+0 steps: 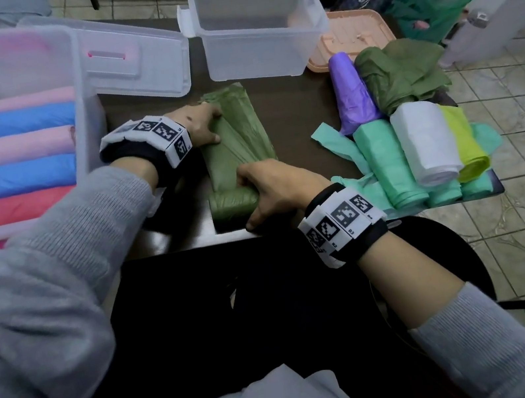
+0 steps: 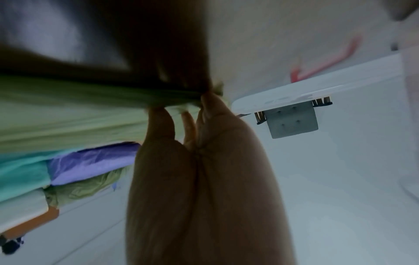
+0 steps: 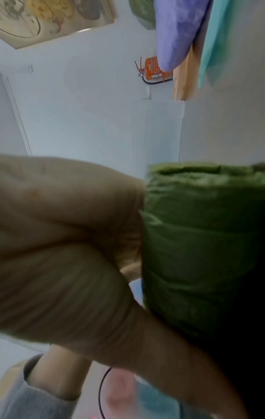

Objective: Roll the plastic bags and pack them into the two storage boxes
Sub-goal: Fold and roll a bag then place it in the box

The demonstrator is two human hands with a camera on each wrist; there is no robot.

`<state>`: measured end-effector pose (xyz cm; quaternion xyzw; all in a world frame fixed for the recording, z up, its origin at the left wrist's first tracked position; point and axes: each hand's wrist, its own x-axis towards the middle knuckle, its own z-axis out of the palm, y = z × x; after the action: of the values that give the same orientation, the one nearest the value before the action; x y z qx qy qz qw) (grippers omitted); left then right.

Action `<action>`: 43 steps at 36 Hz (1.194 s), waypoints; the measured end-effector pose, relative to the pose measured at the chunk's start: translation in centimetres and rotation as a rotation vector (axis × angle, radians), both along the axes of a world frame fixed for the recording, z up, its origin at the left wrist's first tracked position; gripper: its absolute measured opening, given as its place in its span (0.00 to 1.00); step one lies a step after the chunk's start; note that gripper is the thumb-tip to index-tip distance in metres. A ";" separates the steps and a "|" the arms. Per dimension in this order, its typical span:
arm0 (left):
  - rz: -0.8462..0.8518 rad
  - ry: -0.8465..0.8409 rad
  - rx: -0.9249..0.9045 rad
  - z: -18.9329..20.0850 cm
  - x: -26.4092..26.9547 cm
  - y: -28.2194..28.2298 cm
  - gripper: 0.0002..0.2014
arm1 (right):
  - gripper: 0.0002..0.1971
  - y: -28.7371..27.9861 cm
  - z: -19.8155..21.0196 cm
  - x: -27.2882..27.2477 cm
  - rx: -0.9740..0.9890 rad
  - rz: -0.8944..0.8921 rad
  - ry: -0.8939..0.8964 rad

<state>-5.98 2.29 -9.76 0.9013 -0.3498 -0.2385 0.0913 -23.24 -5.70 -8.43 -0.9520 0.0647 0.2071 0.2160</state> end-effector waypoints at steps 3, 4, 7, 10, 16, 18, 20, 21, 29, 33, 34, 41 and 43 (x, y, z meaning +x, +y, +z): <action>-0.017 -0.004 -0.001 -0.1 0.0 0.3 0.29 | 0.31 0.1 -0.3 0.1 -0.018 0.014 -0.033; -0.020 -0.004 0.002 0.0 -0.1 0.2 0.29 | 0.31 0.1 -0.3 0.0 -0.028 0.018 -0.044; 0.000 0.011 -0.019 0.8 -0.3 0.2 0.32 | 0.35 0.0 -0.6 -0.2 -0.087 0.026 -0.066; 0.043 -0.040 -0.133 2.4 -1.0 0.2 0.29 | 0.43 -0.3 -0.8 -0.6 -0.006 -0.080 -0.106; -0.072 0.152 -0.050 6.1 -3.9 0.7 0.06 | 0.33 -1.0 -0.8 -0.5 0.052 -0.181 -0.067; -0.117 0.208 0.035 6.4 -4.8 0.9 0.07 | 0.33 -1.2 -0.6 -0.4 0.029 -0.156 -0.072; -0.143 0.221 0.103 6.2 -5.5 1.1 0.10 | 0.32 -1.4 -0.2 -0.3 -0.038 -0.105 -0.086; -0.160 0.210 0.133 6.1 -5.8 1.2 0.13 | 0.31 -1.5 0.0 -0.2 -0.069 -0.094 -0.084; -0.198 0.212 0.192 5.0 -6.1 2.1 0.25 | 0.31 -1.8 0.2 0.2 0.038 -0.218 -0.098; -0.159 0.194 0.142 4.2 -6.3 2.0 0.25 | 0.26 -1.6 0.1 0.0 0.009 -0.237 -0.128; -0.152 0.193 0.138 4.1 -6.3 1.8 0.25 | 0.25 -1.4 0.2 -0.1 -0.020 -0.217 -0.135; -0.179 0.205 0.270 4.3 -5.1 0.3 0.18 | 0.23 0.2 0.2 -0.6 -0.366 -0.075 -0.343; -0.192 0.203 0.308 4.4 -4.8 0.0 0.19 | 0.20 0.5 0.1 -0.7 -0.357 -0.052 -0.310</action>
<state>-10.76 2.32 -5.35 0.8385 -0.3827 -0.3863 -0.0362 -23.96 -5.24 -8.31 -0.9935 0.0907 0.0380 0.0569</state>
